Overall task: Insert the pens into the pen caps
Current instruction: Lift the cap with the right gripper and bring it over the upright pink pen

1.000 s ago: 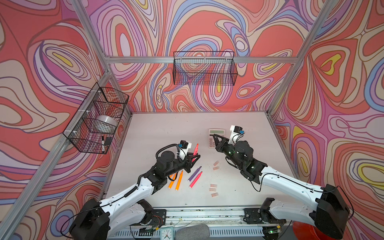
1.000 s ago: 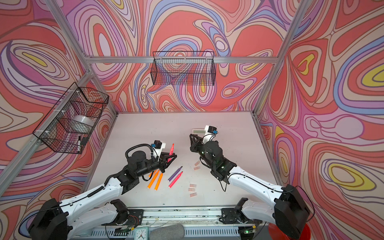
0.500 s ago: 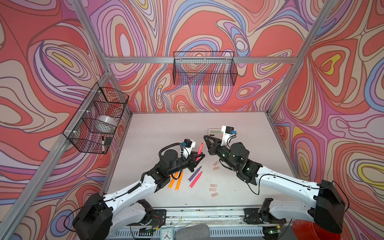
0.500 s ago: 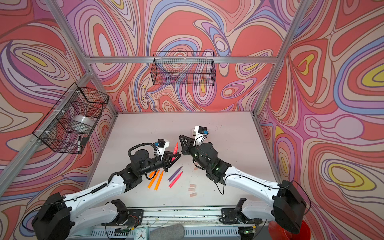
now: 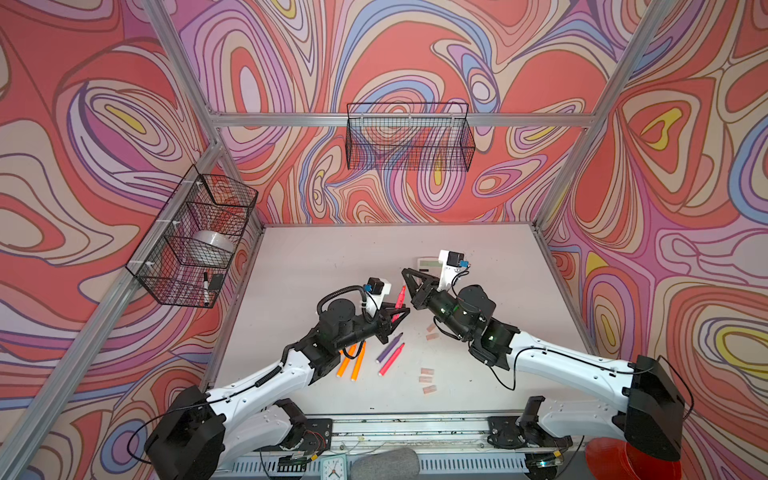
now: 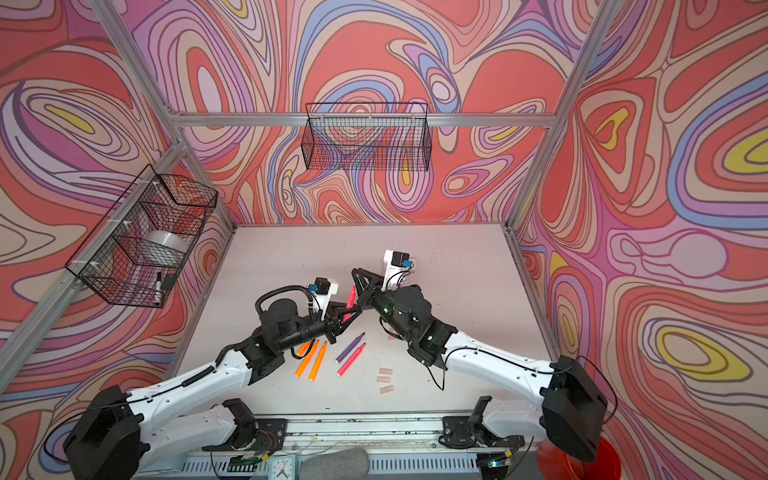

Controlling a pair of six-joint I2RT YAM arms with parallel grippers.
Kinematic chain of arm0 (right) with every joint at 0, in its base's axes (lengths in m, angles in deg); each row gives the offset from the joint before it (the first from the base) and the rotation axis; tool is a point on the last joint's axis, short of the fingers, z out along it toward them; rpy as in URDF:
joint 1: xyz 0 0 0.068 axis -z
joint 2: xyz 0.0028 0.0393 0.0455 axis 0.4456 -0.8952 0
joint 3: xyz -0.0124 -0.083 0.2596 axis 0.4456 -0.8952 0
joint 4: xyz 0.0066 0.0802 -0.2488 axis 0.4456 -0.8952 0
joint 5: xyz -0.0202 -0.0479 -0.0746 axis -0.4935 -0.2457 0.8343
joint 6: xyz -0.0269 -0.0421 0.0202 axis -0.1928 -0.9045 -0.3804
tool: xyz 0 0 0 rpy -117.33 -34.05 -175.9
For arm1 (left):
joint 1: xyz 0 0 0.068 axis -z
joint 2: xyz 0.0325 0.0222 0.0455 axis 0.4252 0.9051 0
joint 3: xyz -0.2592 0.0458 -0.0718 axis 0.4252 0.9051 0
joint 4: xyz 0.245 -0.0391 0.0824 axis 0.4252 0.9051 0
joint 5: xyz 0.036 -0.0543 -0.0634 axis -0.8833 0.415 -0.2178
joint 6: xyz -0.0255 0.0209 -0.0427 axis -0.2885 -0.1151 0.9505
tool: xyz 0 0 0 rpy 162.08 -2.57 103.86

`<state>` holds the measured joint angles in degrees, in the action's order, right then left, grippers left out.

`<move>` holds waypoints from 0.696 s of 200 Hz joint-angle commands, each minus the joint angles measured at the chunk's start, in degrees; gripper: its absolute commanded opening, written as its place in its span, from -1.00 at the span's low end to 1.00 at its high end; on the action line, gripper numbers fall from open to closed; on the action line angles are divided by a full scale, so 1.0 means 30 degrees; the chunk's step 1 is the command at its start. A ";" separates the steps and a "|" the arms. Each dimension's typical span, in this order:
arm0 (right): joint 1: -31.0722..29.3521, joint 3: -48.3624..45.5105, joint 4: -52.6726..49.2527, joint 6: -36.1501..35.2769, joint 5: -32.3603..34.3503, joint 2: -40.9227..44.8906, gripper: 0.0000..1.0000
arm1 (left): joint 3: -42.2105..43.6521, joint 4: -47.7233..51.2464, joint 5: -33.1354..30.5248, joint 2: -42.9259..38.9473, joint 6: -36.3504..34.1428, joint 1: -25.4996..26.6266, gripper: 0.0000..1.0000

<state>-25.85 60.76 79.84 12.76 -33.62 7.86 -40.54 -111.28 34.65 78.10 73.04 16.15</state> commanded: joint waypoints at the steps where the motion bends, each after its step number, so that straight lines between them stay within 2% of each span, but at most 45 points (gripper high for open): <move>1: -0.0427 0.0283 0.0389 -0.0308 0.0537 -0.0232 -1.00 | -0.0016 -0.0721 -0.0148 -0.0410 0.0310 0.0113 -1.00; 46: -0.0865 0.0068 0.0492 -0.0353 0.0901 -0.0584 -1.00 | 0.0002 -0.0413 -0.1495 -0.1045 0.0476 0.0113 -1.00; 71: -0.0901 -0.0457 0.0524 -0.0235 0.1220 -0.0452 -1.00 | 0.1004 -0.0713 -0.2008 -0.1489 0.0621 0.0113 -1.00; 139: -0.1048 -0.1944 0.2055 -0.0884 -0.0201 -0.0231 -1.00 | 0.1320 -0.2204 -0.0695 -0.1353 0.1133 0.0113 -1.00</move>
<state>-28.54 56.80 85.78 12.02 -32.37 6.66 -36.95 -111.30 31.35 74.47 75.01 16.79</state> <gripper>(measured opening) 0.133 0.175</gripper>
